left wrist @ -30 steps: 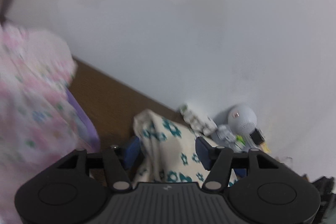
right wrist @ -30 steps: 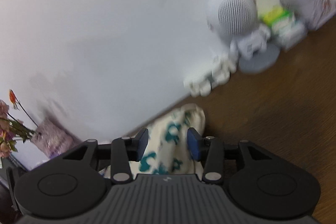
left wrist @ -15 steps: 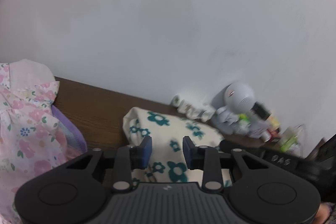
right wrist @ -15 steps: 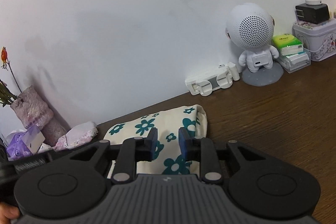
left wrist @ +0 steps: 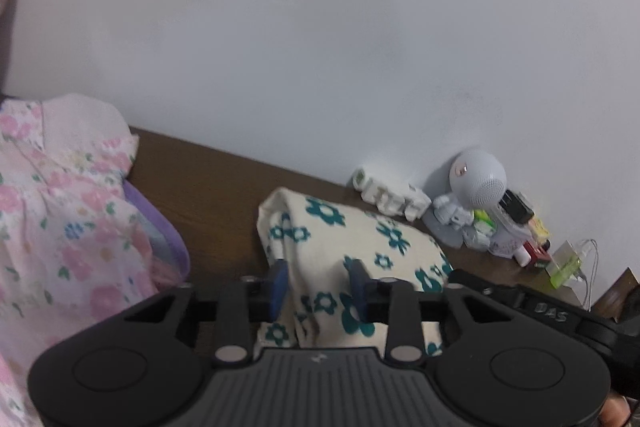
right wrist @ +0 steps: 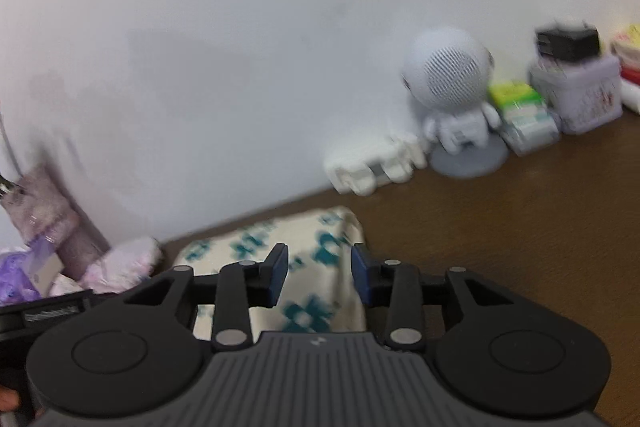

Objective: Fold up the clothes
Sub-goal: 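Lower the bundle onto the table with both grippers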

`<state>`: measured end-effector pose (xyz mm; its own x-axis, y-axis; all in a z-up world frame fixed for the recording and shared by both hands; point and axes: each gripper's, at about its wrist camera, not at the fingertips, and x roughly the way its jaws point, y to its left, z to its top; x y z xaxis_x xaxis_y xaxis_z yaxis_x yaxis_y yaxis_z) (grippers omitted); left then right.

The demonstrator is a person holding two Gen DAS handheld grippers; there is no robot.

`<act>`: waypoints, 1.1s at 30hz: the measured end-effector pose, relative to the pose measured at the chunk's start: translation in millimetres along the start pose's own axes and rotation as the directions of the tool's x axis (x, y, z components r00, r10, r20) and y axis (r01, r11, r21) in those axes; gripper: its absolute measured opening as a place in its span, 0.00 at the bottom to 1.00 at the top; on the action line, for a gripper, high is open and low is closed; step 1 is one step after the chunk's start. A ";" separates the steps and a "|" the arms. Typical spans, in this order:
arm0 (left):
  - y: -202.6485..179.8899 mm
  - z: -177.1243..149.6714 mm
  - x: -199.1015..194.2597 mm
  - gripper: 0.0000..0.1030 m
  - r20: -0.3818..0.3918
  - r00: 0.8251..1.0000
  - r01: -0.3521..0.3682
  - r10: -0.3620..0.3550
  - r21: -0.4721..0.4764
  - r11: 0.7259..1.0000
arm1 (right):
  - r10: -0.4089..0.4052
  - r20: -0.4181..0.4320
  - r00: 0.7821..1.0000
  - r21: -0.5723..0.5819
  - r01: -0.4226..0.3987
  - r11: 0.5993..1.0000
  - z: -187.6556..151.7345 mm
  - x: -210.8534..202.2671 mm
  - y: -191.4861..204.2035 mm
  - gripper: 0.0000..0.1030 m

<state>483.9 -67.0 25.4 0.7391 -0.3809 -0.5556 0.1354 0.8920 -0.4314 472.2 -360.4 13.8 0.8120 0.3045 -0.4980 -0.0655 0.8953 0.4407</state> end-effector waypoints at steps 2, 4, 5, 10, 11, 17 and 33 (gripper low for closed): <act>-1.0 -0.7 2.7 0.17 -0.003 1.000 -0.007 0.007 0.014 1.000 | 0.018 -0.035 0.999 0.032 -0.017 0.999 -0.3 5.0 -4.9 0.21; 0.2 -0.1 3.4 0.16 -0.002 1.000 -0.006 0.006 0.013 1.000 | 0.044 -0.044 0.998 0.057 -0.041 0.998 0.2 4.9 -7.5 0.15; 1.3 0.3 3.6 0.16 -0.003 1.000 -0.005 0.005 0.007 1.000 | 0.043 -0.040 0.998 0.055 -0.040 0.998 0.8 3.8 -7.1 0.14; 1.7 -0.1 -6.8 0.28 0.019 0.999 0.030 -0.030 -0.018 0.999 | 0.066 -0.016 0.998 0.066 -0.064 0.996 0.4 -3.1 -7.8 0.18; -0.4 -1.7 -9.2 0.29 0.020 0.999 0.029 -0.029 -0.010 1.000 | 0.074 -0.011 0.997 0.065 -0.073 0.995 0.0 -5.8 -7.8 0.20; -10.5 -18.2 -13.8 0.31 0.004 1.000 -0.030 0.030 0.038 0.999 | 0.058 -0.022 0.998 0.030 -0.057 0.998 -6.0 -17.0 -4.1 0.25; -6.7 -21.8 -28.9 0.24 0.041 0.998 -0.048 0.047 0.045 0.998 | 0.064 0.005 0.998 0.022 -0.064 0.998 -11.3 -31.3 0.2 0.17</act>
<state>447.2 -67.3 28.9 0.7709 -0.3286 -0.5456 0.1289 0.9194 -0.3717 440.2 -366.1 21.1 0.8093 0.3592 -0.4648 -0.1045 0.8666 0.4879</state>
